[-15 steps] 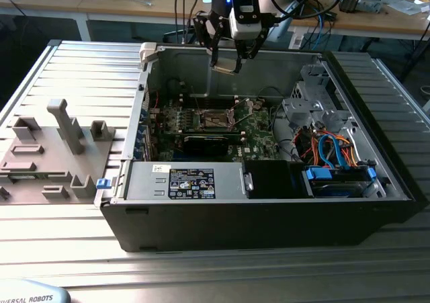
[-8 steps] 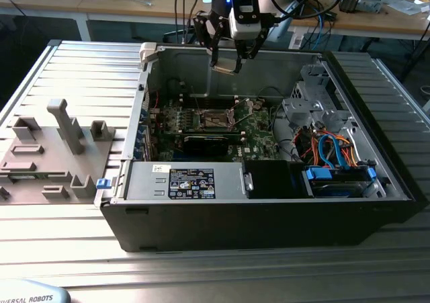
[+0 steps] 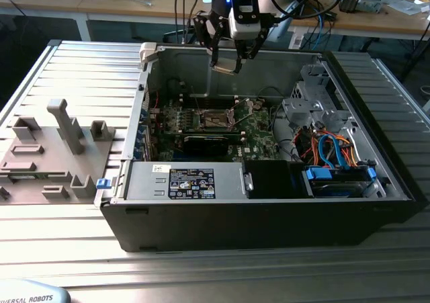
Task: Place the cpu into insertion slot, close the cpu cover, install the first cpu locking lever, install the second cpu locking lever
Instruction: 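Place the cpu into insertion slot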
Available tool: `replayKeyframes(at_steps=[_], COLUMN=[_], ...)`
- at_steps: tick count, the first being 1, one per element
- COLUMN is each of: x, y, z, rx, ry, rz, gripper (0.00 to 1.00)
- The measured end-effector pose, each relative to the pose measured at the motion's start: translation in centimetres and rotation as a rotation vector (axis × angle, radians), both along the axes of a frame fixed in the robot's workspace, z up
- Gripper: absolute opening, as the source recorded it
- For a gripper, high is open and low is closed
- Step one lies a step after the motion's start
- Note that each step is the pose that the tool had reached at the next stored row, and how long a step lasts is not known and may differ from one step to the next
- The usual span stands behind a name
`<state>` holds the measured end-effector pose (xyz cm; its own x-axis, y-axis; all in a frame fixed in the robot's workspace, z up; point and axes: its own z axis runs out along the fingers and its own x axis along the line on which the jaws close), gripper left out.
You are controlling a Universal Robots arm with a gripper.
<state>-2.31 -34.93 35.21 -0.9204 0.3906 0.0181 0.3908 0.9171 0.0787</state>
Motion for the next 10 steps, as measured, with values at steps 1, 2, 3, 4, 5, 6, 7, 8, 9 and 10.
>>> replayKeyframes(at_steps=[1, 2, 3, 4, 5, 6, 7, 8, 9, 10], x=[0.0, 0.0, 0.0, 0.0, 0.0, 0.0, 0.0, 0.0, 0.0, 0.0], y=[0.0, 0.0, 0.0, 0.0, 0.0, 0.0, 0.0, 0.0, 0.0, 0.0], z=[0.0, 0.0, 0.0, 0.0, 0.0, 0.0, 0.0, 0.0, 0.0, 0.0], rx=[0.0, 0.0, 0.0, -0.0001, 0.0, 0.0, -0.0001, -0.0001, -0.0001, 0.0], ry=[0.0, 0.0, 0.0, 0.0, 0.0, 0.0, 0.0, 0.0, 0.0001, 0.0], rz=[-0.001, -0.002, -0.003, -0.003, -0.004, -0.004, -0.005, -0.006, -0.006, -0.007], gripper=[0.54, 0.54, 0.54, 0.54, 0.54, 0.54, 0.54, 0.54, 0.54, 0.54])
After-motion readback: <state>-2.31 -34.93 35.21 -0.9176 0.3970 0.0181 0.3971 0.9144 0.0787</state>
